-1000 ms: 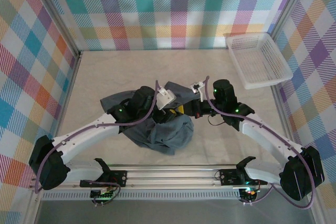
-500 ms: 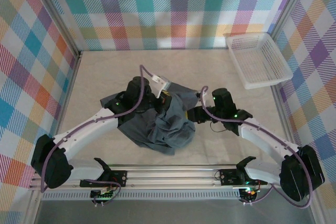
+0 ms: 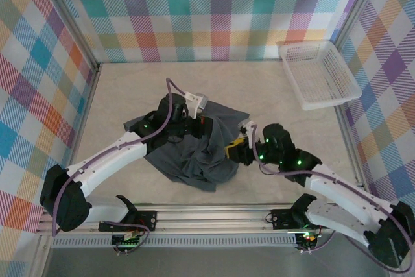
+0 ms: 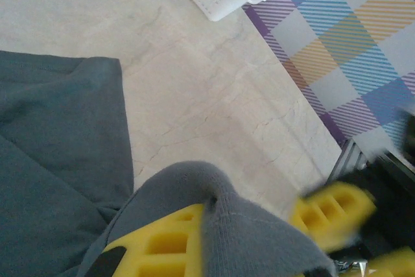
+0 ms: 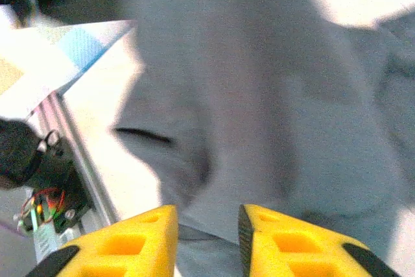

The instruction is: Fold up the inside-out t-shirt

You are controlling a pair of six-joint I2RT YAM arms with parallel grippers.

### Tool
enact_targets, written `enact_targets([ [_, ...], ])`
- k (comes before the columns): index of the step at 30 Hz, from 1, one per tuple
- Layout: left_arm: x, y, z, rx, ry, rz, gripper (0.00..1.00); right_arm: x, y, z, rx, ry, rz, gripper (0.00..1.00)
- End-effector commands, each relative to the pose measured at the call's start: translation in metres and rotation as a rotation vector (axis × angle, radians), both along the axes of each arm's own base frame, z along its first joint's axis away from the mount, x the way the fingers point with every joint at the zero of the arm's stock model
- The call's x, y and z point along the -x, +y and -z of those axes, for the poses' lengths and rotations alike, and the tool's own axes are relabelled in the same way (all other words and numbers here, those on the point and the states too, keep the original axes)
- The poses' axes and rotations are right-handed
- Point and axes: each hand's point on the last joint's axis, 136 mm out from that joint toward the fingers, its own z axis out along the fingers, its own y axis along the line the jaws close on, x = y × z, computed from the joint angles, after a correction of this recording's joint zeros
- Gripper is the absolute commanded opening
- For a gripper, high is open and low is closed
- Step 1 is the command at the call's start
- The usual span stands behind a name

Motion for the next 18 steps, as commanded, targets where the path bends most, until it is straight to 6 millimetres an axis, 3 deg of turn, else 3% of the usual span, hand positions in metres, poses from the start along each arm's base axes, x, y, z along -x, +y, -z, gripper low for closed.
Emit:
enact_targets([
  [1, -0.008, 0.0, -0.019, 0.043, 0.0, -0.033, 0.0, -0.005, 0.012, -0.024, 0.028, -0.221, -0.006, 0.36],
  [3, -0.006, -0.002, -0.021, 0.053, 0.002, -0.02, 0.0, -0.013, 0.018, -0.023, 0.071, -0.297, -0.004, 0.49],
  [5, -0.005, -0.003, -0.021, 0.057, 0.007, -0.012, 0.0, -0.047, 0.0, -0.011, 0.205, -0.379, 0.164, 0.61],
  [7, -0.003, -0.002, -0.019, 0.051, 0.008, -0.013, 0.0, -0.071, -0.016, -0.006, 0.288, -0.475, 0.286, 0.65],
  [9, -0.003, 0.001, -0.02, 0.048, 0.002, -0.022, 0.0, -0.063, 0.004, -0.005, 0.277, -0.517, 0.142, 0.54],
  [12, -0.011, 0.017, -0.011, -0.03, -0.011, -0.087, 0.0, -0.025, 0.039, -0.009, 0.138, -0.413, -0.118, 0.05],
  [13, -0.017, 0.033, 0.001, -0.12, -0.002, -0.156, 0.0, -0.016, 0.044, -0.016, 0.052, -0.353, -0.151, 0.0],
  [15, -0.029, 0.058, 0.018, -0.235, -0.006, -0.245, 0.0, 0.002, 0.052, -0.035, -0.118, -0.251, -0.251, 0.0],
  [18, -0.032, 0.06, 0.023, -0.184, -0.009, -0.214, 0.12, 0.01, 0.059, -0.048, -0.245, -0.138, -0.328, 0.0],
])
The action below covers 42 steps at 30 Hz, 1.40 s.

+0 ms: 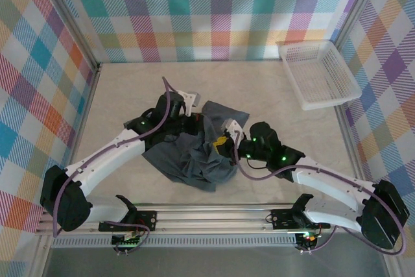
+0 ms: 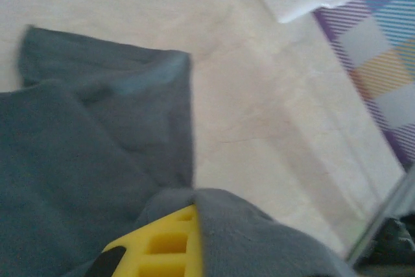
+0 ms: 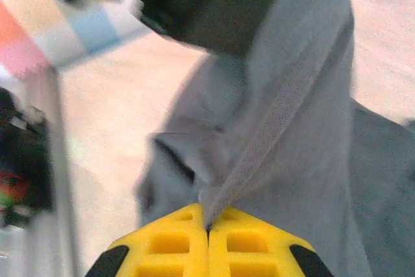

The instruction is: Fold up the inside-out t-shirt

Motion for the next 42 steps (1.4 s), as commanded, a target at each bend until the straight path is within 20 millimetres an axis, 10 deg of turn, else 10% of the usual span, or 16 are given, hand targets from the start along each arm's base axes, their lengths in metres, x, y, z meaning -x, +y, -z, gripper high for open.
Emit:
enact_targets([
  [1, -0.006, 0.018, 0.005, -0.029, -0.027, -0.026, 0.16, 0.021, 0.017, -0.041, -0.212, 0.12, -0.188, 0.0],
  [10, 0.033, 0.039, -0.013, 0.202, -0.01, -0.07, 0.44, -0.011, 0.006, -0.016, -0.203, 0.246, -0.145, 0.0],
  [17, 0.069, 0.024, -0.027, 0.629, 0.188, -0.057, 0.41, -0.013, 0.006, -0.013, -0.188, 0.254, -0.14, 0.0],
  [33, 0.053, 0.004, -0.006, 0.625, 0.326, -0.075, 0.35, -0.015, 0.01, -0.019, -0.192, 0.273, -0.149, 0.0],
  [42, 0.054, -0.009, -0.035, 0.731, 0.337, -0.002, 0.26, -0.011, 0.014, -0.02, -0.199, 0.308, -0.189, 0.0],
])
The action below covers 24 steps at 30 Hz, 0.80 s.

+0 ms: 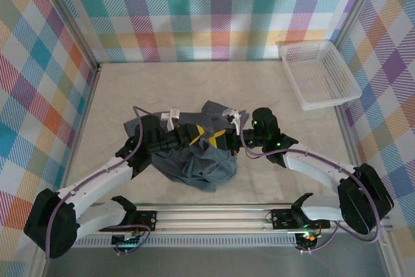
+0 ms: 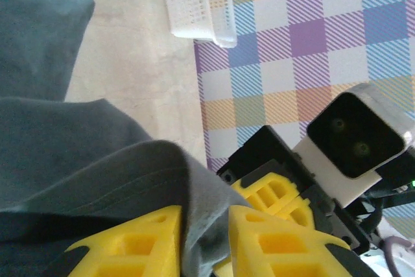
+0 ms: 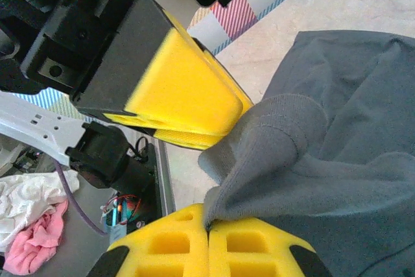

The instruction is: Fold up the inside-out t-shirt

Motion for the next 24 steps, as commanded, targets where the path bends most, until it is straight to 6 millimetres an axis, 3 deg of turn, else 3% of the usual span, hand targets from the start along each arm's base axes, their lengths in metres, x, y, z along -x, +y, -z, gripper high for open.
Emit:
enact_targets([
  [1, 0.002, -0.008, -0.028, 0.064, -0.043, 0.04, 0.26, -0.002, 0.003, -0.017, -0.035, -0.018, -0.015, 0.0],
  [3, 0.003, -0.007, -0.029, 0.057, -0.046, 0.039, 0.17, -0.007, 0.001, -0.018, -0.037, -0.02, 0.013, 0.0],
  [5, 0.003, -0.005, -0.035, 0.068, -0.055, 0.032, 0.0, -0.013, -0.003, -0.019, -0.046, -0.01, 0.047, 0.02],
  [10, 0.001, -0.003, -0.071, 0.213, -0.074, 0.0, 0.0, -0.024, -0.016, 0.0, -0.009, 0.005, 0.115, 0.2],
  [14, -0.005, -0.005, -0.07, 0.269, -0.01, -0.017, 0.0, -0.025, -0.03, 0.006, 0.032, -0.044, 0.15, 0.21],
  [21, -0.012, -0.006, -0.056, 0.269, 0.063, -0.048, 0.0, -0.011, -0.051, -0.024, 0.086, -0.325, 0.199, 0.22],
  [22, -0.012, -0.006, -0.057, 0.269, 0.062, -0.047, 0.0, -0.011, -0.053, -0.031, 0.097, -0.391, 0.229, 0.3],
  [24, -0.012, -0.006, -0.057, 0.259, 0.068, -0.049, 0.0, -0.002, -0.046, -0.049, 0.086, -0.562, 0.227, 0.35],
])
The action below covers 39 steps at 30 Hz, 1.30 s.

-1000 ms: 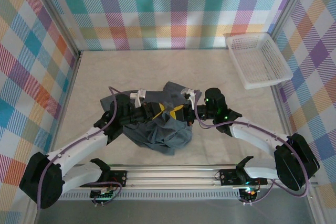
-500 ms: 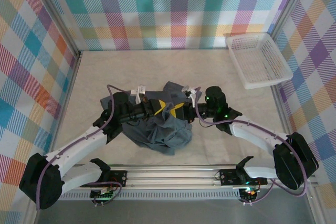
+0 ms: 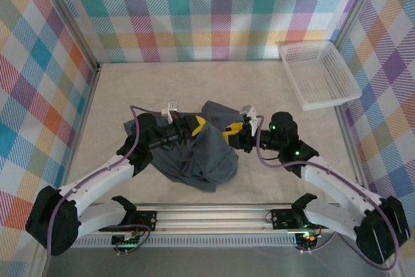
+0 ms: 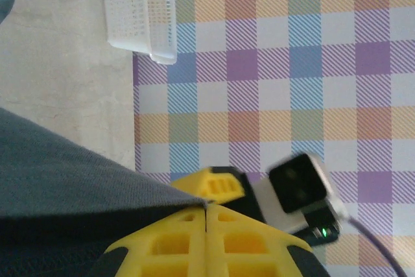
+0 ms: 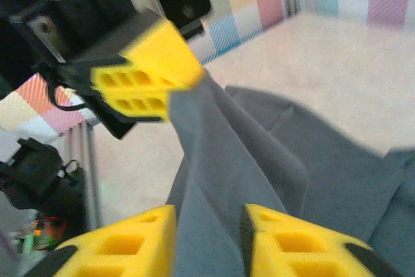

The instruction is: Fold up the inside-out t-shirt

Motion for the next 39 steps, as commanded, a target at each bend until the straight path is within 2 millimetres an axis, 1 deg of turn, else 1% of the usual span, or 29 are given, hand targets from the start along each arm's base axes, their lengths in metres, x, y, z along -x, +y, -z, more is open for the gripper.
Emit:
enact_targets([
  [1, -0.001, 0.0, -0.012, 0.033, -0.01, -0.005, 0.0, 0.006, 0.006, -0.014, 0.083, -0.318, 0.031, 0.38],
  [3, -0.001, 0.0, -0.013, 0.031, -0.008, -0.005, 0.0, 0.006, 0.017, -0.022, 0.126, -0.463, 0.072, 0.45],
  [5, -0.001, 0.0, -0.012, 0.026, -0.005, -0.005, 0.0, -0.002, 0.026, -0.024, 0.183, -0.56, 0.119, 0.47],
  [8, 0.001, 0.001, -0.011, 0.015, 0.001, -0.008, 0.0, -0.025, 0.03, -0.029, 0.251, -0.677, 0.241, 0.47],
  [10, 0.002, 0.002, -0.01, 0.011, 0.008, -0.011, 0.0, -0.03, 0.035, -0.029, 0.285, -0.74, 0.238, 0.48],
  [14, 0.004, 0.006, -0.013, 0.012, 0.014, -0.019, 0.0, -0.032, 0.048, -0.027, 0.327, -0.774, 0.184, 0.48],
  [17, 0.005, 0.008, -0.013, 0.012, 0.035, -0.032, 0.0, -0.03, 0.058, -0.029, 0.319, -0.798, 0.151, 0.41],
  [20, 0.004, 0.01, -0.014, 0.028, 0.056, -0.046, 0.0, -0.028, 0.068, -0.024, 0.322, -0.811, 0.106, 0.34],
  [22, 0.004, 0.011, -0.014, 0.034, 0.063, -0.055, 0.0, -0.024, 0.074, -0.021, 0.313, -0.813, 0.072, 0.33],
  [24, 0.003, 0.012, -0.015, 0.037, 0.065, -0.06, 0.0, -0.022, 0.078, -0.014, 0.327, -0.806, 0.044, 0.36],
  [26, 0.004, 0.014, -0.014, 0.038, 0.068, -0.063, 0.0, -0.021, 0.079, -0.006, 0.349, -0.801, 0.028, 0.44],
  [27, 0.003, 0.014, -0.014, 0.038, 0.069, -0.066, 0.0, -0.021, 0.079, -0.001, 0.362, -0.798, 0.022, 0.46],
  [29, 0.003, 0.016, -0.014, 0.042, 0.07, -0.073, 0.0, -0.022, 0.076, 0.01, 0.392, -0.791, 0.025, 0.46],
  [30, 0.003, 0.016, -0.014, 0.042, 0.071, -0.075, 0.0, -0.022, 0.075, 0.012, 0.399, -0.787, 0.031, 0.44],
  [32, 0.003, 0.017, -0.014, 0.042, 0.071, -0.078, 0.0, -0.023, 0.073, 0.013, 0.402, -0.777, 0.039, 0.36],
  [33, 0.003, 0.018, -0.013, 0.042, 0.074, -0.08, 0.0, -0.023, 0.074, 0.011, 0.397, -0.777, 0.039, 0.29],
  [36, 0.002, 0.018, -0.011, 0.038, 0.071, -0.079, 0.0, -0.024, 0.075, 0.001, 0.355, -0.761, 0.062, 0.04],
  [37, 0.002, 0.02, -0.014, 0.039, 0.051, -0.079, 0.02, -0.024, 0.075, -0.003, 0.336, -0.745, 0.068, 0.0],
  [38, 0.001, 0.025, -0.016, 0.028, 0.021, -0.082, 0.12, -0.023, 0.073, -0.007, 0.309, -0.716, 0.074, 0.0],
  [39, 0.001, 0.033, -0.017, -0.022, -0.022, -0.089, 0.27, -0.025, 0.068, -0.013, 0.276, -0.656, 0.085, 0.0],
])
